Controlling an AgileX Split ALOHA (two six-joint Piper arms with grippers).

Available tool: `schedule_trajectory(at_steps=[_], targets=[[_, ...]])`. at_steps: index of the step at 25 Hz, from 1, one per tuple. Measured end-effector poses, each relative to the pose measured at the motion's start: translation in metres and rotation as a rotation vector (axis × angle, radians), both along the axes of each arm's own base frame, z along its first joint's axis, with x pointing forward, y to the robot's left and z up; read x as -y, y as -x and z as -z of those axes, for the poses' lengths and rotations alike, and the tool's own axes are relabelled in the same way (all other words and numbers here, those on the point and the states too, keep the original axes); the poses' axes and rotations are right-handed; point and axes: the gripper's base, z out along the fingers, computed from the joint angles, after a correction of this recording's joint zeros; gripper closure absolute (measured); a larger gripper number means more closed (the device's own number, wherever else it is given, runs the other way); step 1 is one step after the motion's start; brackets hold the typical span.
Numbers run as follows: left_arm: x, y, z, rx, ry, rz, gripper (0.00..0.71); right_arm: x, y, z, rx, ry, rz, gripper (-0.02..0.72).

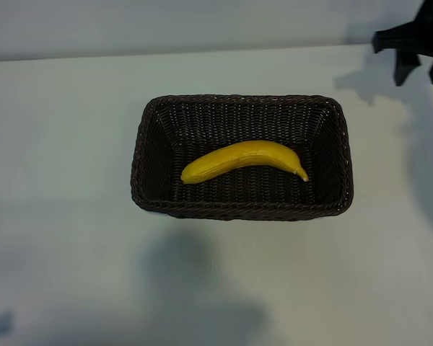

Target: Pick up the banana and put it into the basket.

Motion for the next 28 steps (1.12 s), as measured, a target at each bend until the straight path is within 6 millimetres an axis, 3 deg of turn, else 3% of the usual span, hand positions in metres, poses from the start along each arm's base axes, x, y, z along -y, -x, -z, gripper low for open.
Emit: schedule_trajectory(at_steps=[10, 16, 20, 28], targets=[[0.000, 0.000, 0.000, 0.000, -0.001, 0.000, 0.227, 0.005, 0.001, 0.000, -0.012, -0.004, -0.014, 0.195], [0.000, 0.000, 0.000, 0.000, -0.001, 0.000, 0.227, 0.008, 0.016, -0.022, 0.028, 0.014, -0.027, 0.195], [0.000, 0.000, 0.000, 0.000, -0.001, 0.000, 0.227, 0.013, 0.044, -0.035, 0.032, 0.051, -0.036, 0.197], [0.000, 0.000, 0.000, 0.000, -0.001, 0.000, 0.227, 0.023, 0.132, -0.046, 0.001, 0.096, -0.056, 0.197]])
